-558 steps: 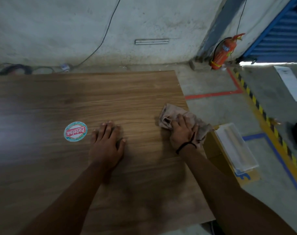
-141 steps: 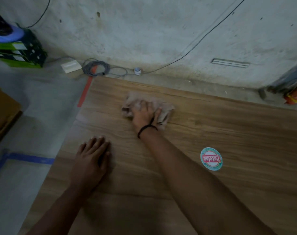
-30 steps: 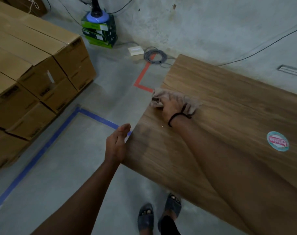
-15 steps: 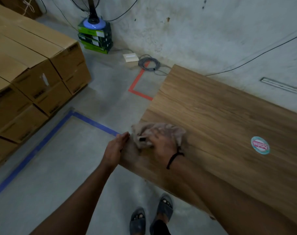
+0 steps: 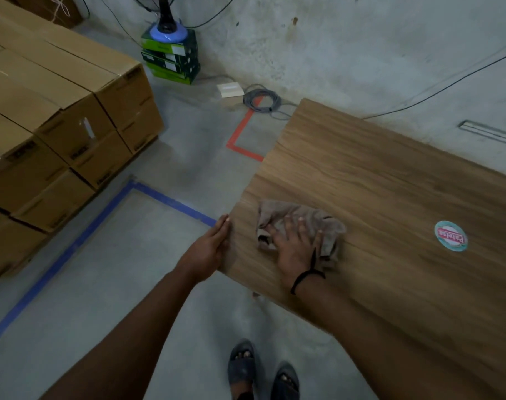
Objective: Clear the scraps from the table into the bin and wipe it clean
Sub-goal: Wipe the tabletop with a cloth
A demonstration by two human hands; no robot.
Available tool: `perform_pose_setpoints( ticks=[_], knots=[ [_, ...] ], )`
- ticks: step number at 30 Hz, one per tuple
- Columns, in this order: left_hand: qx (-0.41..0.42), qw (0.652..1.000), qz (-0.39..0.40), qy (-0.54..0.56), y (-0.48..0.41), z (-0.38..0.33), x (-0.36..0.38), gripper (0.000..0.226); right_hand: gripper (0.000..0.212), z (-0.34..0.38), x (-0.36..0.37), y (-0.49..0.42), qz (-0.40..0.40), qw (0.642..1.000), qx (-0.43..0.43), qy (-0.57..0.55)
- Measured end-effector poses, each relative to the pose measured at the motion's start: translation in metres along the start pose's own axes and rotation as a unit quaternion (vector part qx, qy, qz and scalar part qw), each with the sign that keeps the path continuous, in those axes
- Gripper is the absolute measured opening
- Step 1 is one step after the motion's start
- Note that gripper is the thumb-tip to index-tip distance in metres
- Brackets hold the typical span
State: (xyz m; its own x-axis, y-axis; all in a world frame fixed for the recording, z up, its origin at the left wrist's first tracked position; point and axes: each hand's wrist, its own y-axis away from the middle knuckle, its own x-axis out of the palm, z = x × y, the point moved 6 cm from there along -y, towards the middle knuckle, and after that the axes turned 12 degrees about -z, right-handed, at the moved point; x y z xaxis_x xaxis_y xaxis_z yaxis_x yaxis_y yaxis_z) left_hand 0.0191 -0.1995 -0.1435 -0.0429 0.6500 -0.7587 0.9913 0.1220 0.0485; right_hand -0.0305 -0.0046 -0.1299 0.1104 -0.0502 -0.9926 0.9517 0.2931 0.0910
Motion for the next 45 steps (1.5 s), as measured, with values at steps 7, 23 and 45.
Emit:
perform_pose_setpoints(
  ticks=[7, 23, 45],
  knots=[
    [-0.018, 0.994, 0.025, -0.1, 0.001, -0.008, -0.003, 0.054, 0.045, -0.004, -0.029, 0.019, -0.012, 0.992, -0.043, -0.119],
    [0.027, 0.972, -0.098, -0.211, 0.057, -0.022, 0.019, 0.065, 0.061, 0.0, -0.001, 0.047, 0.011, 0.996, -0.09, -0.019],
    [0.087, 0.983, -0.114, -0.114, 0.117, -0.115, 0.108, 0.042, 0.05, 0.06, 0.007, 0.025, 0.01, 0.969, -0.247, -0.016]
  ],
)
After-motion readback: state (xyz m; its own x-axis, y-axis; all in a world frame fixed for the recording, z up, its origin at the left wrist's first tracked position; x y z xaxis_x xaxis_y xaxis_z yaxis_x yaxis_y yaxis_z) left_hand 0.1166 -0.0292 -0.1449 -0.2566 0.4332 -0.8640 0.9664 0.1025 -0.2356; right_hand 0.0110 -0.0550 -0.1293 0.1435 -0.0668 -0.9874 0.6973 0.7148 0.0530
